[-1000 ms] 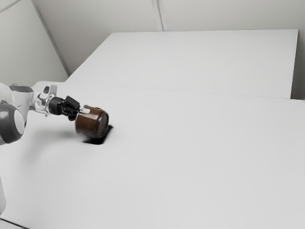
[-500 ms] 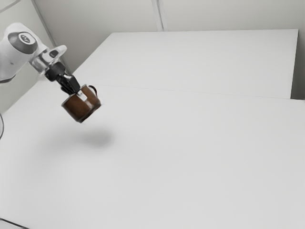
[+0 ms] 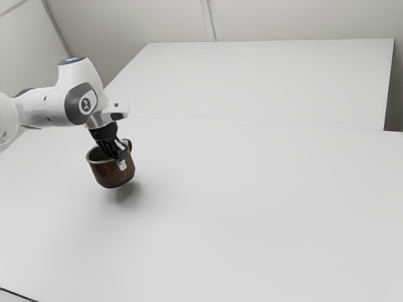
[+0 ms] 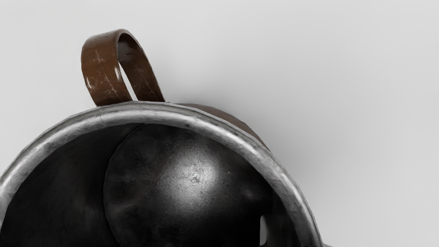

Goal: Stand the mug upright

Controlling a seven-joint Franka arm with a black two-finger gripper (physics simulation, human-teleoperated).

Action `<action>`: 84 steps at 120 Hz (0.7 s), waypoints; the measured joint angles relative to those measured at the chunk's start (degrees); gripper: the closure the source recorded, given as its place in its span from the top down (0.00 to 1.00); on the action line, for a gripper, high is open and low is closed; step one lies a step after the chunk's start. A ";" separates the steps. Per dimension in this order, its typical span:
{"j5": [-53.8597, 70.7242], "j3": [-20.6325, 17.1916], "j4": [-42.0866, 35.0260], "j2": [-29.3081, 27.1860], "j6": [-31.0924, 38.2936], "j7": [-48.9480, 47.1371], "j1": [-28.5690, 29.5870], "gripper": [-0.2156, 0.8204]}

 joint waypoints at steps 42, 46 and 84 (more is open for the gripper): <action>0.80 -1.86 -9.45 -1.16 10.00 -7.29 -2.25 0.07; 0.67 -1.93 -9.77 -0.98 10.63 -7.72 -2.57 0.09; -0.02 -3.17 -10.15 -1.27 13.45 -10.80 -3.74 0.61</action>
